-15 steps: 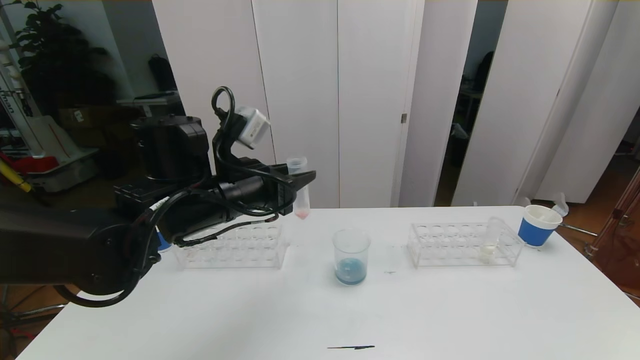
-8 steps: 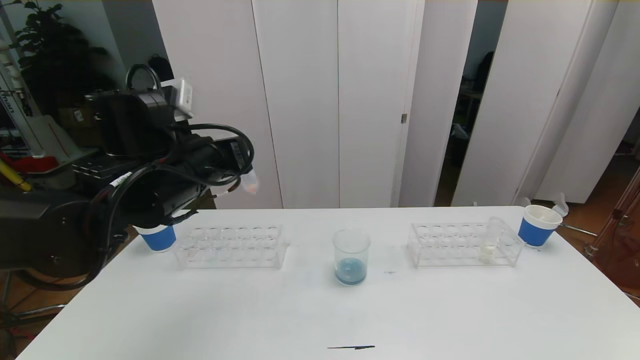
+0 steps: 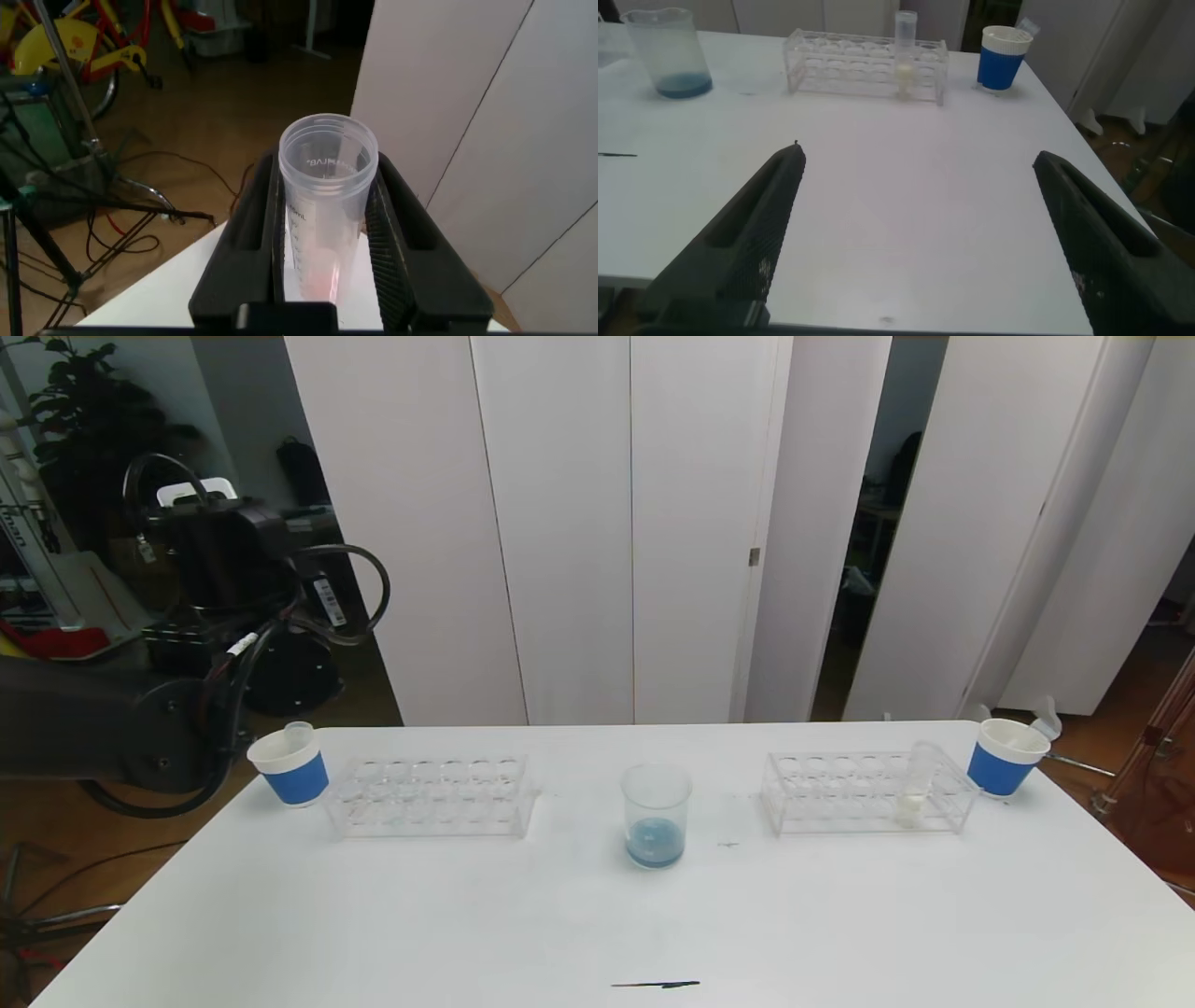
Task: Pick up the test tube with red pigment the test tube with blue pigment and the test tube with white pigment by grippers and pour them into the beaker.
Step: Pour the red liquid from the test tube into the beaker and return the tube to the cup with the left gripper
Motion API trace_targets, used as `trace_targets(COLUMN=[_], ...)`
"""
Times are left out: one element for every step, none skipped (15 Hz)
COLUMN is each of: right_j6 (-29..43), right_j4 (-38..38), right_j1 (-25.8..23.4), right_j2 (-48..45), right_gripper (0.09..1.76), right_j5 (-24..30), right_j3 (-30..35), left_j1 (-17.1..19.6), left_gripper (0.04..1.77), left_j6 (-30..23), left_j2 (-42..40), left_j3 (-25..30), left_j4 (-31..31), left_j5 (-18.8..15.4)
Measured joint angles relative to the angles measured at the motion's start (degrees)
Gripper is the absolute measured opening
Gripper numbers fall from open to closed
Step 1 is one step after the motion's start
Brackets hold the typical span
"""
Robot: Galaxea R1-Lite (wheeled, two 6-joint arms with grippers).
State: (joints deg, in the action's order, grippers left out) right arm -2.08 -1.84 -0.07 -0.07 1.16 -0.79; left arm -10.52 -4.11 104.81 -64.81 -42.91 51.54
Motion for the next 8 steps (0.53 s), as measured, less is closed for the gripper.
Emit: trace_targets(right_j6=[0.0, 0.0, 0.0, 0.0, 0.0, 0.0, 0.0, 0.0], right_j4=[0.0, 0.0, 0.0, 0.0, 0.0, 0.0, 0.0, 0.0], right_j1=[0.0, 0.0, 0.0, 0.0, 0.0, 0.0, 0.0, 0.0], right_j2=[0.0, 0.0, 0.0, 0.0, 0.0, 0.0, 0.0, 0.0], right_gripper=[1.75, 1.75, 1.75, 1.75, 1.75, 1.75, 1.75, 1.75], right_j5=[0.0, 0.0, 0.0, 0.0, 0.0, 0.0, 0.0, 0.0], right_j3=[0.0, 0.0, 0.0, 0.0, 0.0, 0.0, 0.0, 0.0], left_j1=[1.9, 3.3, 4.8, 6.0, 7.3, 8.4, 9.3, 10.0], left_gripper=[0.60, 0.60, 0.60, 0.60, 0.60, 0.60, 0.60, 0.60], left_j6=[0.3, 0.9, 1.9, 3.6, 5.8, 7.6, 8.6, 8.9], left_j2=[1.0, 2.0, 3.1, 4.1, 5.3, 6.5, 7.7, 8.9], left_j3=[0.0, 0.0, 0.0, 0.0, 0.4, 0.7, 1.0, 1.1], left_j4=[-2.3, -4.6, -8.0, -11.4, -14.6, -17.2, -19.1, -20.7], left_j5=[0.1, 0.1, 0.2, 0.2, 0.1, 0.0, -0.1, -0.3])
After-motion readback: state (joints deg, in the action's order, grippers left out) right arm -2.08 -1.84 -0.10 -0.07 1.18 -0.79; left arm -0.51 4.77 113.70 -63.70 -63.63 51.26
